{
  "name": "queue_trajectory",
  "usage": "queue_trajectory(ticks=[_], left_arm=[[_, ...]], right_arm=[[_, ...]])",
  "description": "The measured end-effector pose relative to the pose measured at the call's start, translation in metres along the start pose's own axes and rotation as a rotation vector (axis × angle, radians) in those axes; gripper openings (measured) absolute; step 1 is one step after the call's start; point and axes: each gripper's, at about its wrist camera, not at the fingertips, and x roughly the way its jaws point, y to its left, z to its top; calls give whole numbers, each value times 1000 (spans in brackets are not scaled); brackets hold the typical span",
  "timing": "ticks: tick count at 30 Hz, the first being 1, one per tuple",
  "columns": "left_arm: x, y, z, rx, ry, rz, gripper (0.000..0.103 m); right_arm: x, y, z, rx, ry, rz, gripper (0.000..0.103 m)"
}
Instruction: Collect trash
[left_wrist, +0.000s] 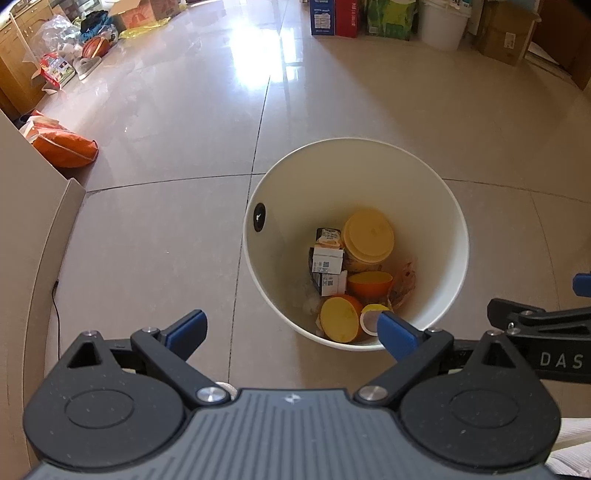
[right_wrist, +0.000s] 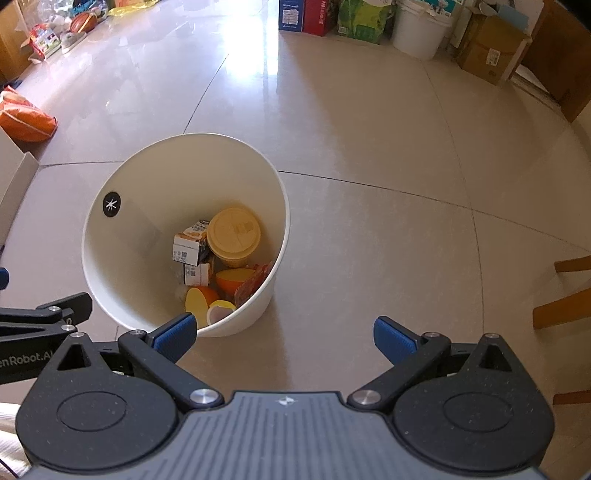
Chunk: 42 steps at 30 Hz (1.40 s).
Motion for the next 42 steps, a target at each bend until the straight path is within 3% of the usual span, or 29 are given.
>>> queue_trajectory(ticks=[42], left_arm=[[-1, 8, 3, -31, 5, -5, 98]], right_arm=[[-10, -2, 2, 9, -21, 20, 103]])
